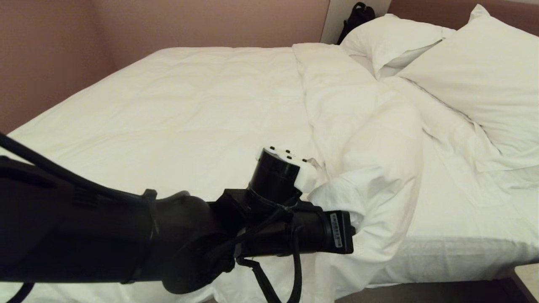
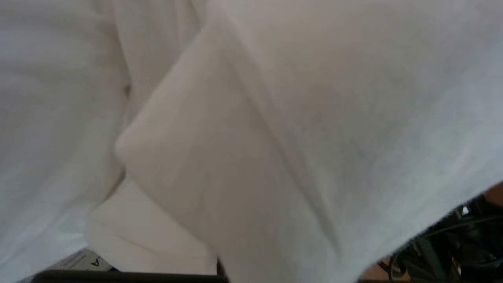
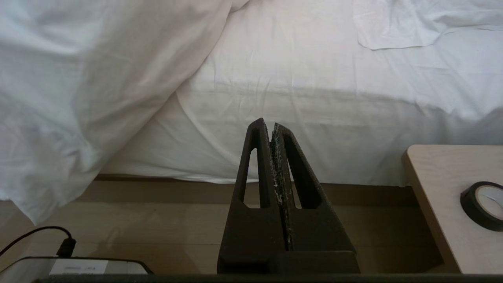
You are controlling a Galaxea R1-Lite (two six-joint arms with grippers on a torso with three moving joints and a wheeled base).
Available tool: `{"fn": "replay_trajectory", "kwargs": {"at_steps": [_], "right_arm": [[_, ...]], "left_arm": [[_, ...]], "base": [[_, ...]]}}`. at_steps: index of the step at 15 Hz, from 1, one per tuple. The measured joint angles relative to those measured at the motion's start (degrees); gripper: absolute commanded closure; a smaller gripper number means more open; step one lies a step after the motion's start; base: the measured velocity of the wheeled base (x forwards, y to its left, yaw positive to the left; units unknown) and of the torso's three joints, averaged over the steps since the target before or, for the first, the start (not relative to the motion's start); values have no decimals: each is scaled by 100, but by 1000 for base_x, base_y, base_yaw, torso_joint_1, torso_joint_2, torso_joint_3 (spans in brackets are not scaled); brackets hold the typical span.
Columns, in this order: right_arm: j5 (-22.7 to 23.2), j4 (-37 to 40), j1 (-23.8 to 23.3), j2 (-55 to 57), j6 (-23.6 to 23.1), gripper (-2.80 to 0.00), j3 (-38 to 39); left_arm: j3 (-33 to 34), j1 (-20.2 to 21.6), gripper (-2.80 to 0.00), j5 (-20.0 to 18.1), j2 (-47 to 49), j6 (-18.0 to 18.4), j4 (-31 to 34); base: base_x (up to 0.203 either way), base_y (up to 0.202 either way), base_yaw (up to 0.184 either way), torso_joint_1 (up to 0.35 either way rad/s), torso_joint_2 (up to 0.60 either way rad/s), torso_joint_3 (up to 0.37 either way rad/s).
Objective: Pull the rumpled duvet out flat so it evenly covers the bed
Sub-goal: Flatten the corners of the folded blanket
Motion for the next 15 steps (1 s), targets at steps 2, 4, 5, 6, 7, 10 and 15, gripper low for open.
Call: {"fn": "replay_trajectory", "kwargs": {"at_steps": [2, 4, 5, 6, 7, 10, 15], "right_arm": [[-2, 0, 0, 0, 0, 0, 0], [0, 0, 0, 0, -1, 0, 0], [-1, 0, 0, 0, 0, 0, 0], [-2, -2, 0, 0, 0, 0, 0], [0, 0, 0, 0, 2, 0, 0], [-2, 0, 0, 0, 2, 0, 0], [0, -2, 0, 0, 0, 0, 0]], "left_arm": [[23, -94, 0, 0, 24, -1, 6], [30, -202, 0, 2, 87, 1, 6], [30, -262, 0, 8, 120, 0, 2], [30, -312, 0, 24, 149, 1, 2], [15, -346, -280, 50, 173, 1, 6], [-52, -447, -280, 91, 222, 1, 17], [-28, -694, -280, 105, 132, 40, 17]], "base": [[0, 0, 0, 0, 0, 0], [0, 0, 0, 0, 0, 0], [0, 0, 0, 0, 0, 0], [0, 0, 0, 0, 0, 0], [0, 0, 0, 0, 0, 0], [0, 0, 0, 0, 0, 0], [0, 0, 0, 0, 0, 0]]}}
